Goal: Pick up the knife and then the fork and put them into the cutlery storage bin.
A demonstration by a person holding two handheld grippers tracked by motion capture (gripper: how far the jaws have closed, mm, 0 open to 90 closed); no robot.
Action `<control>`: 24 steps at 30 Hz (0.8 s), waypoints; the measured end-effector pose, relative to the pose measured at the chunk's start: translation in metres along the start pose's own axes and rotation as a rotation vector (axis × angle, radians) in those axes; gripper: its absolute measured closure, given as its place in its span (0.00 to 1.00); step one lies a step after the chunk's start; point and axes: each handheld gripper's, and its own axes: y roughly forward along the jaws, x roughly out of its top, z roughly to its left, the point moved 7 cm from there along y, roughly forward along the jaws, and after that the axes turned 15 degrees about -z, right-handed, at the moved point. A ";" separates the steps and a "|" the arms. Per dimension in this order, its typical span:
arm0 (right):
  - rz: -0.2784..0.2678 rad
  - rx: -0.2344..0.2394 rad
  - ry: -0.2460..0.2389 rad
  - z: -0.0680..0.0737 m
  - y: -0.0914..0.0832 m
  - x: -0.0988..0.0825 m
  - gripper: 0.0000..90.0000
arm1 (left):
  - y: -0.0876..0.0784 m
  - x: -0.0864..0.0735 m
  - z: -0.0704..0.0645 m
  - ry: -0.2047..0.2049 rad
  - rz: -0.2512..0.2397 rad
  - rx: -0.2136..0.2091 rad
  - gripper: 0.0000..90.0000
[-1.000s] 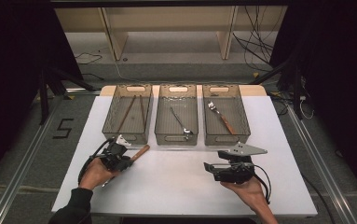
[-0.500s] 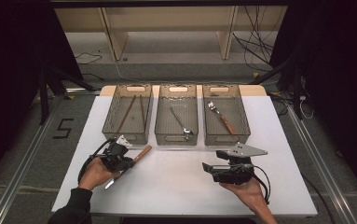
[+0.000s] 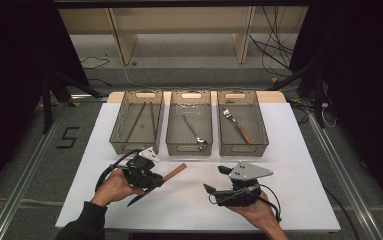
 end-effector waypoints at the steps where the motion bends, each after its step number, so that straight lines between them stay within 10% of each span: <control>1: 0.003 0.006 -0.018 0.003 0.001 0.000 0.31 | 0.002 0.002 -0.003 0.006 0.001 -0.011 0.85; 24: 0.103 -0.008 -0.465 0.038 0.019 -0.016 0.32 | 0.033 0.021 -0.041 0.100 0.078 -0.155 0.85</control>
